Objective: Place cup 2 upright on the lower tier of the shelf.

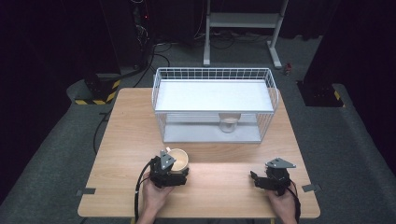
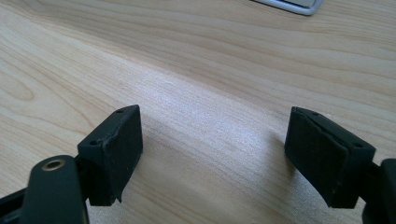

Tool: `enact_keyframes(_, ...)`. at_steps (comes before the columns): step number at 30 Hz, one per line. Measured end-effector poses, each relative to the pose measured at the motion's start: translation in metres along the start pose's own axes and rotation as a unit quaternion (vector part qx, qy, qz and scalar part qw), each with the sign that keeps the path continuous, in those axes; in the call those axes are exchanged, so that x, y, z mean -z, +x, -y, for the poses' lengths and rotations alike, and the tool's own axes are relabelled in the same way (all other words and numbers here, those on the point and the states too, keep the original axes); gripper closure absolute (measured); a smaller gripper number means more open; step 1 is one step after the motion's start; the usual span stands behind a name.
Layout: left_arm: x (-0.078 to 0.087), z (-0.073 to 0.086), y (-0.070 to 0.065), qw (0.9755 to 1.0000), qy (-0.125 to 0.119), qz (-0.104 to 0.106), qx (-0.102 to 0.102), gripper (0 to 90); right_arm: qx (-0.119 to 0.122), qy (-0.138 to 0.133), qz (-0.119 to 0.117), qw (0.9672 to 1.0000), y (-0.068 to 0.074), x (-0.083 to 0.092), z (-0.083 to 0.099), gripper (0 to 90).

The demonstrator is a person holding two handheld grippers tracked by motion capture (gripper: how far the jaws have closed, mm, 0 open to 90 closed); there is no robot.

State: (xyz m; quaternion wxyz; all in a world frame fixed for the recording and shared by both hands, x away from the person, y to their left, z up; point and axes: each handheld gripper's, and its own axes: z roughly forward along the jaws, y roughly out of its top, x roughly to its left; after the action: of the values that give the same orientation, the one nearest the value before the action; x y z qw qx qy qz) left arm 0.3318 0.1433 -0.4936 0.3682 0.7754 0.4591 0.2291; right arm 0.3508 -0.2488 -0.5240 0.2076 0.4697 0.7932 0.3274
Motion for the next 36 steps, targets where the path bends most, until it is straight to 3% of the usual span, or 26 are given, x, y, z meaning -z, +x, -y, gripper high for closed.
enact_keyframes(16, 0.002, -0.007, 0.001, 1.0, -0.003, 0.0, -0.008, 9.1, 0.0, 0.0, 0.0, 1.0, 0.0, 0.0, 0.0, 19.2)
enact_keyframes(20, 0.002, -0.011, 0.002, 1.0, -0.002, 0.004, -0.001, 9.1, -0.001, 0.001, 0.0, 1.0, 0.0, 0.0, 0.0, 19.1)
enact_keyframes(36, -0.004, -0.033, -0.001, 0.9997, -0.003, 0.01, -0.021, 9.1, -0.001, 0.0, 0.0, 1.0, 0.0, 0.0, 0.0, 19.1)
